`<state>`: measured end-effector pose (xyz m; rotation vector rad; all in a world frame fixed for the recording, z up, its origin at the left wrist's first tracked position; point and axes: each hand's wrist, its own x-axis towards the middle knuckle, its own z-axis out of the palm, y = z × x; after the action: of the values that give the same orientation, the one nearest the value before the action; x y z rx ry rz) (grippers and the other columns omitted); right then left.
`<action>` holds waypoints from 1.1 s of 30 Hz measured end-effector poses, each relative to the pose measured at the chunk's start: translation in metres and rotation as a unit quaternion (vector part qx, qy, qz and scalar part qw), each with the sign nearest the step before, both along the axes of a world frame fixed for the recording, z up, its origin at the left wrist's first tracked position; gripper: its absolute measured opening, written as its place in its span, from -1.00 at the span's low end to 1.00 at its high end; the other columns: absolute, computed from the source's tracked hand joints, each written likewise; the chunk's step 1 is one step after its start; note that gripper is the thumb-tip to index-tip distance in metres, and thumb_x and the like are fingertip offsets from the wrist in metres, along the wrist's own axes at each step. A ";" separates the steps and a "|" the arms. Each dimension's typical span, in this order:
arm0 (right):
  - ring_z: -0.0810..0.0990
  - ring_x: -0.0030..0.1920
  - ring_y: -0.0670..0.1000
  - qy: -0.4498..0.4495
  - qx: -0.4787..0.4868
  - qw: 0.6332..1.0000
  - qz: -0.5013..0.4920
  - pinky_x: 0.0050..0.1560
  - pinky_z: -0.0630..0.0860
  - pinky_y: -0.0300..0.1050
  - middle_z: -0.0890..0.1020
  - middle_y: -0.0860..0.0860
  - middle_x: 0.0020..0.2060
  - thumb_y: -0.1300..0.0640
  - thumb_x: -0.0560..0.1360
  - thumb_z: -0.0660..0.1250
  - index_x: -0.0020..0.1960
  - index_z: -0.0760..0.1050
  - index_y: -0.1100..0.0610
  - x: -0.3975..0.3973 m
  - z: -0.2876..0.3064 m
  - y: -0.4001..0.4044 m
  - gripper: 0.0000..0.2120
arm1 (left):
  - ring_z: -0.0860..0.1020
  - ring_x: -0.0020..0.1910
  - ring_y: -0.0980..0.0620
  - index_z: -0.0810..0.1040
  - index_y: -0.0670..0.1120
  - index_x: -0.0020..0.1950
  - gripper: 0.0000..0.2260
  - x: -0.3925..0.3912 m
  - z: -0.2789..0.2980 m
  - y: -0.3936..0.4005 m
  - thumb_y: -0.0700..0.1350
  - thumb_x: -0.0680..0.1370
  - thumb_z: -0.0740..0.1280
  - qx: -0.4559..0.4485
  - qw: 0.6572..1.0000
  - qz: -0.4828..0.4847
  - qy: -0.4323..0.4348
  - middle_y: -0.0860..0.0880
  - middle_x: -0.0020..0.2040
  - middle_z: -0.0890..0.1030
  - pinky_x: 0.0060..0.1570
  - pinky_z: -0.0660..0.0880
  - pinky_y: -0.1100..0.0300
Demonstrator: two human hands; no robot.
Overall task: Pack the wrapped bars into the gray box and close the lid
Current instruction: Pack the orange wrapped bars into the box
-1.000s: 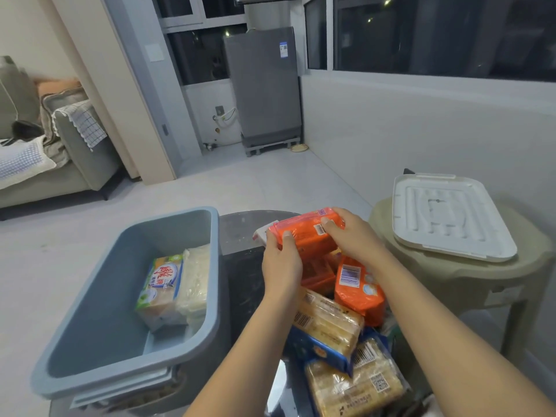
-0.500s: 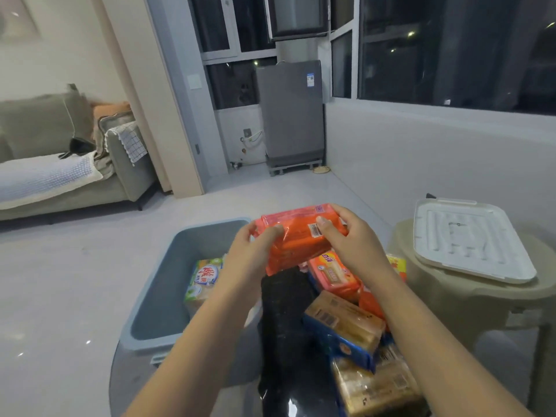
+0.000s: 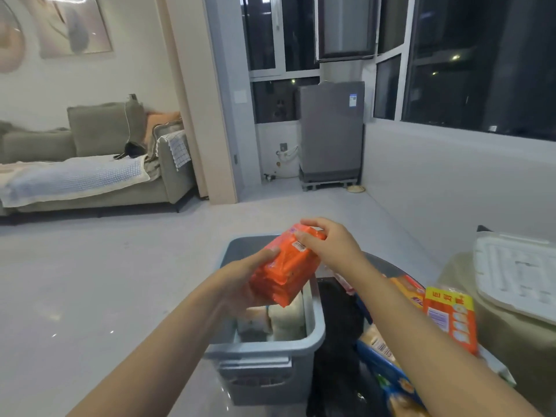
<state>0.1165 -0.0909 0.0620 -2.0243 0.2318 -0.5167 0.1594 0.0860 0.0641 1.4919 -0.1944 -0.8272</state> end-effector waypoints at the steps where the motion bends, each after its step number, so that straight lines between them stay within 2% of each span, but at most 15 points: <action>1: 0.54 0.13 0.05 0.006 0.002 1.000 0.002 0.05 0.56 -0.07 0.52 0.03 0.24 -0.08 0.48 0.31 0.31 0.43 0.00 0.006 -0.002 0.002 -0.57 | 0.71 -0.19 -0.04 0.54 -0.13 0.12 -0.58 0.004 -0.004 0.000 0.10 0.38 0.40 -0.006 1.000 0.017 0.005 -0.11 -0.16 0.74 -0.23 0.62 0.10; 5: 0.54 0.16 0.05 0.018 0.031 0.999 -0.004 0.11 0.54 0.02 0.54 0.05 0.22 -0.09 0.48 0.29 0.30 0.42 0.05 0.022 -0.009 0.007 -0.57 | 0.66 -0.21 -0.06 0.54 -0.15 0.09 -0.68 0.009 -0.012 -0.007 0.07 0.51 0.32 -0.028 0.994 0.097 0.049 -0.12 -0.26 0.73 -0.30 0.57 0.08; 6: 0.53 0.17 0.05 0.020 0.036 0.999 -0.008 0.16 0.52 0.03 0.54 0.06 0.23 -0.08 0.49 0.28 0.32 0.41 0.06 0.025 -0.012 0.008 -0.56 | 0.64 -0.19 -0.07 0.53 -0.17 0.12 -0.67 0.010 -0.013 -0.010 0.07 0.52 0.32 -0.033 0.992 0.112 0.052 -0.14 -0.20 0.72 -0.29 0.57 0.06; 8: 0.49 0.25 0.04 0.034 0.039 0.998 -0.019 0.22 0.43 -0.08 0.51 0.07 0.29 -0.06 0.52 0.25 0.36 0.35 0.08 0.028 -0.019 0.010 -0.54 | 0.61 -0.15 -0.12 0.48 -0.20 0.25 -0.59 0.012 -0.016 -0.016 0.04 0.53 0.32 -0.040 0.987 0.146 0.051 -0.22 0.02 0.65 -0.26 0.54 -0.01; 10: 0.43 0.32 0.05 0.055 0.044 0.997 -0.027 0.18 0.33 -0.15 0.46 0.07 0.34 -0.06 0.54 0.20 0.39 0.31 0.10 0.028 -0.028 0.012 -0.53 | 0.58 -0.17 -0.14 0.44 -0.24 0.33 -0.55 0.013 -0.022 -0.024 0.02 0.55 0.30 -0.035 0.983 0.170 0.055 -0.27 0.10 0.58 -0.24 0.52 -0.05; 13: 0.33 0.40 0.07 0.085 0.052 0.995 -0.030 0.29 0.28 -0.07 0.37 0.06 0.41 -0.06 0.58 0.11 0.45 0.23 0.08 0.024 -0.041 0.016 -0.53 | 0.56 -0.24 -0.14 0.43 -0.27 0.35 -0.56 0.010 -0.033 -0.036 0.00 0.58 0.26 -0.016 0.983 0.173 0.068 -0.24 -0.06 0.59 -0.27 0.50 -0.05; 15: 0.28 0.43 0.08 0.090 0.055 0.994 -0.023 0.33 0.26 -0.03 0.31 0.04 0.45 -0.08 0.60 0.05 0.48 0.15 0.01 0.020 -0.048 0.018 -0.52 | 0.58 -0.16 -0.17 0.44 -0.27 0.33 -0.58 0.010 -0.039 -0.043 -0.01 0.59 0.26 -0.003 0.982 0.179 0.061 -0.23 -0.10 0.59 -0.16 0.51 -0.10; 16: 0.28 0.43 0.08 0.088 0.058 0.994 -0.023 0.34 0.25 -0.02 0.29 0.03 0.46 -0.08 0.60 0.03 0.49 0.13 -0.02 0.018 -0.050 0.018 -0.53 | 0.58 -0.08 -0.20 0.45 -0.27 0.32 -0.59 0.011 -0.040 -0.045 -0.02 0.59 0.26 0.002 0.982 0.181 0.051 -0.25 -0.04 0.60 -0.06 0.51 -0.14; 19: 0.32 0.41 0.08 0.085 0.064 0.994 -0.020 0.33 0.31 0.01 0.30 0.02 0.45 -0.07 0.61 0.02 0.49 0.10 -0.07 0.017 -0.055 0.017 -0.54 | 0.57 0.15 -0.26 0.45 -0.26 0.33 -0.57 0.017 -0.044 -0.053 0.01 0.59 0.25 0.036 0.985 0.165 0.024 -0.29 0.19 0.58 0.17 0.49 -0.17; 22: 0.41 0.33 0.09 0.095 0.057 0.994 -0.005 0.24 0.43 0.03 0.33 0.03 0.42 0.00 0.60 0.08 0.49 0.05 -0.11 0.016 -0.057 0.015 -0.52 | 0.59 0.17 -0.20 0.49 -0.22 0.31 -0.54 0.021 -0.045 -0.055 0.09 0.57 0.25 0.109 0.985 0.133 -0.015 -0.24 0.21 0.60 0.11 0.54 0.00; 23: 0.42 0.32 0.08 0.098 0.056 0.994 0.000 0.22 0.45 0.02 0.33 0.02 0.42 0.02 0.60 0.10 0.49 0.04 -0.12 0.015 -0.058 0.014 -0.51 | 0.59 0.17 -0.18 0.50 -0.21 0.31 -0.53 0.023 -0.045 -0.054 0.11 0.56 0.25 0.128 0.983 0.126 -0.029 -0.22 0.21 0.60 0.15 0.52 0.04; 26: 0.42 0.33 0.08 0.104 0.047 0.993 0.007 0.21 0.46 0.01 0.31 0.01 0.43 0.02 0.59 0.13 0.49 0.01 -0.14 0.014 -0.059 0.013 -0.47 | 0.57 0.20 -0.19 0.50 -0.21 0.31 -0.50 0.026 -0.046 -0.051 0.14 0.54 0.27 0.153 0.981 0.111 -0.044 -0.21 0.22 0.60 0.32 0.42 -0.03; 33: 0.38 0.36 0.11 0.106 0.074 0.992 0.010 0.24 0.43 0.06 0.27 0.01 0.45 0.01 0.59 0.14 0.49 0.00 -0.16 0.012 -0.057 0.014 -0.46 | 0.52 0.27 -0.24 0.39 -0.26 0.39 -0.36 0.027 -0.050 -0.050 0.18 0.50 0.31 0.170 0.979 0.068 -0.089 -0.26 0.30 0.52 0.31 0.42 -0.09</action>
<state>0.1287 -0.0767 0.0054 -1.9334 0.3678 -0.2632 0.1866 0.0357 0.0140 1.8821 -0.0846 -0.6376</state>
